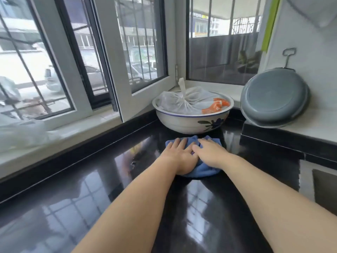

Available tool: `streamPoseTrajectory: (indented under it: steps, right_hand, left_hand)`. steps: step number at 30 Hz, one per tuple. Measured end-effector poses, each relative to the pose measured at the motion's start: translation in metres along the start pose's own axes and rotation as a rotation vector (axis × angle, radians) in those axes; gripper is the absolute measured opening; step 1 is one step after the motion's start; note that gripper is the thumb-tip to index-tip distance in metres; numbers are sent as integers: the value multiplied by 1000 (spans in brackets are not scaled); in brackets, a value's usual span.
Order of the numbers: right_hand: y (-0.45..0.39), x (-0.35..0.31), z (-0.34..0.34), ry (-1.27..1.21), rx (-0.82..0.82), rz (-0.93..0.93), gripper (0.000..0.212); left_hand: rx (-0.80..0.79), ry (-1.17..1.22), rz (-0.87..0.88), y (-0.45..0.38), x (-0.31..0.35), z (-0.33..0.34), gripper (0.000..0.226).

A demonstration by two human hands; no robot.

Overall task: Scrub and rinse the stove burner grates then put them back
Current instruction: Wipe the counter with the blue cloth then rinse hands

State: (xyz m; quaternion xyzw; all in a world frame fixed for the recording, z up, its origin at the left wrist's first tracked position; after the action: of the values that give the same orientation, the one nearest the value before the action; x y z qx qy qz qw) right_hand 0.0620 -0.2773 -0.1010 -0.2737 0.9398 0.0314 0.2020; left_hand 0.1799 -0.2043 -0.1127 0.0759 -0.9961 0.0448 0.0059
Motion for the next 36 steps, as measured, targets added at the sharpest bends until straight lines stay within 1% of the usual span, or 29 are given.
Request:
streamPoseTrajectory:
  steps: [2, 4, 5, 8, 9, 12, 13, 15, 16, 19, 21, 22, 24, 27, 29, 31, 32, 33, 34, 35, 36]
  right_hand:
    - [-3, -32, 15, 56, -18, -104, 56]
    - [-11, -65, 34, 111, -34, -184, 53]
    - [-14, -85, 46, 133, -40, -216, 52]
    - [-4, -142, 71, 200, -43, -306, 54]
    - [4, -154, 73, 212, -42, -328, 54]
    - [56, -189, 80, 197, -100, -393, 55]
    - [75, -196, 82, 188, -122, -405, 55]
    - [114, -207, 81, 177, -162, -432, 57]
    - [145, -211, 82, 174, -191, -445, 58]
    - [220, -220, 81, 181, -220, -502, 61]
    - [264, -218, 79, 185, -226, -528, 63]
    - [293, -206, 73, 181, -236, -516, 62]
    - [320, -188, 65, 159, -229, -520, 59]
    - [341, -134, 39, 195, -203, -412, 58]
    - [345, -82, 13, 205, -151, -253, 59]
    - [350, -35, -8, 192, -122, -123, 56]
    - [361, -15, -18, 207, -87, -90, 52]
    - [377, 6, -32, 258, -60, -78, 48]
    - [390, 14, -38, 256, -51, -40, 42]
    - [403, 24, -43, 278, -36, 3, 36]
    - [420, 37, -50, 290, -29, 66, 33]
  left_hand:
    - [0, -22, -91, 12, -44, -3, 62]
    - [7, -49, -166, 25, -84, -8, 68]
    - [9, -82, -197, 36, -106, -11, 72]
    - [-25, -118, -309, 76, -164, -15, 72]
    - [-9, -97, -353, 90, -175, -15, 74]
    - [31, 24, -496, 152, -194, -16, 67]
    - [21, 16, -520, 173, -195, -17, 68]
    - [-41, -71, -534, 213, -192, -19, 76]
    - [-85, -98, -540, 246, -182, -22, 78]
    - [-76, -82, -596, 320, -152, -28, 65]
    - [-72, -113, -561, 362, -122, -36, 62]
    - [-96, -127, -527, 381, -99, -37, 62]
    - [-119, -135, -501, 398, -69, -38, 62]
    - [-87, -79, -427, 389, -4, -35, 62]
    - [-64, 0, -321, 365, 54, -35, 61]
    - [-84, 77, -220, 337, 102, -33, 63]
    - [-91, 101, -153, 328, 127, -32, 69]
    - [-83, 93, -62, 318, 158, -32, 80]
    - [-82, 74, -10, 314, 174, -30, 90]
    - [-65, 63, 30, 312, 193, -32, 93]
    - [-45, 71, 76, 309, 213, -30, 90]
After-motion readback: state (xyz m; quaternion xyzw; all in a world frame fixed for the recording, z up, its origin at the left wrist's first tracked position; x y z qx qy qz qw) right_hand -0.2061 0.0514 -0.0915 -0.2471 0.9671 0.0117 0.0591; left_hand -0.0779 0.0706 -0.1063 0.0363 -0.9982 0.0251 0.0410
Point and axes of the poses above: each hand's wrist, its own y-axis away from the middle knuckle, its own z-axis out of the palm, x = y × z, the point moved 2 cm from there along -y, towards the middle knuckle, and after that the axes turned 9 degrees about x, right-handed, at the moved point
